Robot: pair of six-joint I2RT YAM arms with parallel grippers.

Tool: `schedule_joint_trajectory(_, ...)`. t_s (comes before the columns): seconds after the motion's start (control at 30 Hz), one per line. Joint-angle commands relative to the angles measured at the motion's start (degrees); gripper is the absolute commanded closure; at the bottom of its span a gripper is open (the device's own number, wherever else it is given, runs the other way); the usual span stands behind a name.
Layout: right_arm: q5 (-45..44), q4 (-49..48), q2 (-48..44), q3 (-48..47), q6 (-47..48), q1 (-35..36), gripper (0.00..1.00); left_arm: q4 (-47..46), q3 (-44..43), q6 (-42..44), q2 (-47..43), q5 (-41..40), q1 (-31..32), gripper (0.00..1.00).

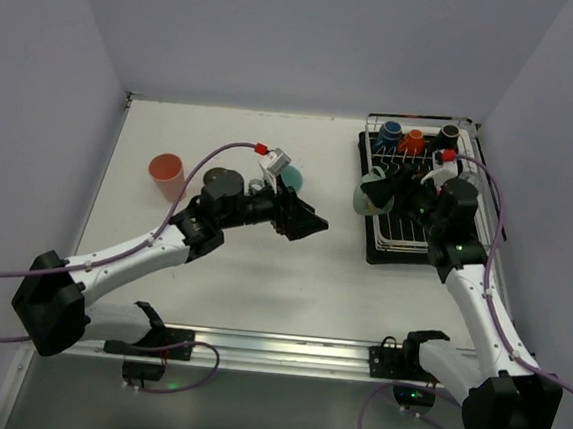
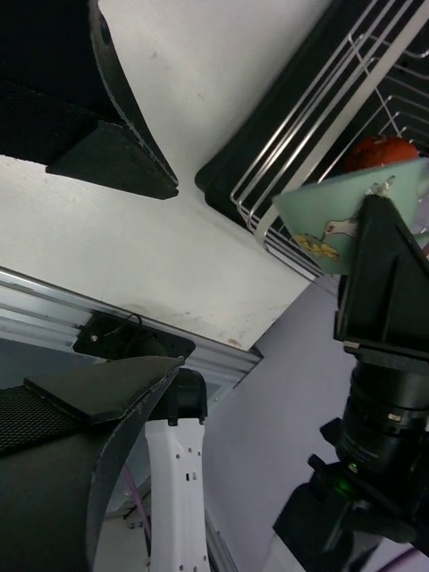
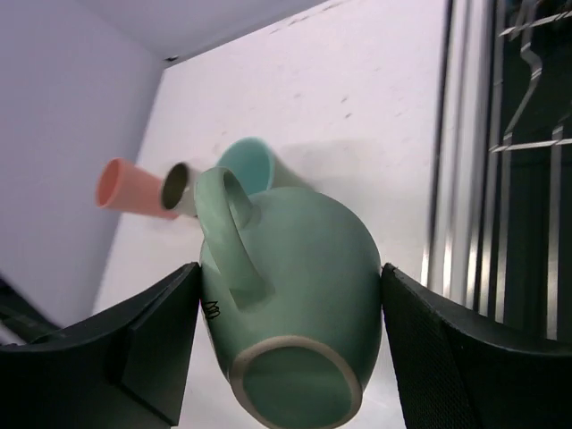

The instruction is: Unload the cups from the dish rack

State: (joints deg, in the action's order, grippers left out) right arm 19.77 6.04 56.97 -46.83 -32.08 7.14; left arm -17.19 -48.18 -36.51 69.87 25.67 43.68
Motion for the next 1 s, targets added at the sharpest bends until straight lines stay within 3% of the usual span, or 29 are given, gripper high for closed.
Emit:
schedule_joint_trajectory(0.0, 12.2, -19.1, -3.7, 5.6, -15.9, 0.2, 0.82, -12.2, -5.0, -3.2, 4.3, 3.2, 1.4, 0.23)
schedule_joint_trajectory(0.33, 21.4, -37.1, -5.8, 13.0, -32.6, 0.5, 0.81, -14.2, -10.1, -1.0, 12.8, -0.3, 3.4, 0.27)
schedule_joint_trajectory(0.47, 21.8, -41.6, -4.5, 15.3, -34.9, 0.5, 0.81, -12.9, -12.2, 0.5, 14.7, -2.1, 4.4, 0.38)
schedule_joint_trajectory(0.53, 18.2, -34.3, -6.1, 14.8, -28.8, 0.9, 0.82, -7.6, -11.3, 2.9, 13.6, -5.5, 4.5, 0.39)
schedule_joint_trajectory(0.67, 13.2, -16.0, -11.1, 15.4, -16.3, 4.5, 0.79, 0.6, 0.3, 4.1, 3.9, -15.3, 4.4, 0.47)
schedule_joint_trajectory(0.77, 9.9, -8.3, -16.3, 16.9, -6.2, 5.8, 0.77, 8.6, -1.9, 10.1, -1.1, -17.8, 4.5, 0.48)
schedule_joint_trajectory(0.8, 8.7, -7.5, -17.5, 18.8, -4.4, 6.0, 0.77, 10.7, -1.4, 12.8, -2.8, -17.2, 4.7, 0.49)
schedule_joint_trajectory(0.97, 11.0, -2.4, -20.1, 22.1, -2.3, 6.8, 0.76, 11.2, 7.2, 10.8, -8.0, -11.4, 7.1, 0.52)
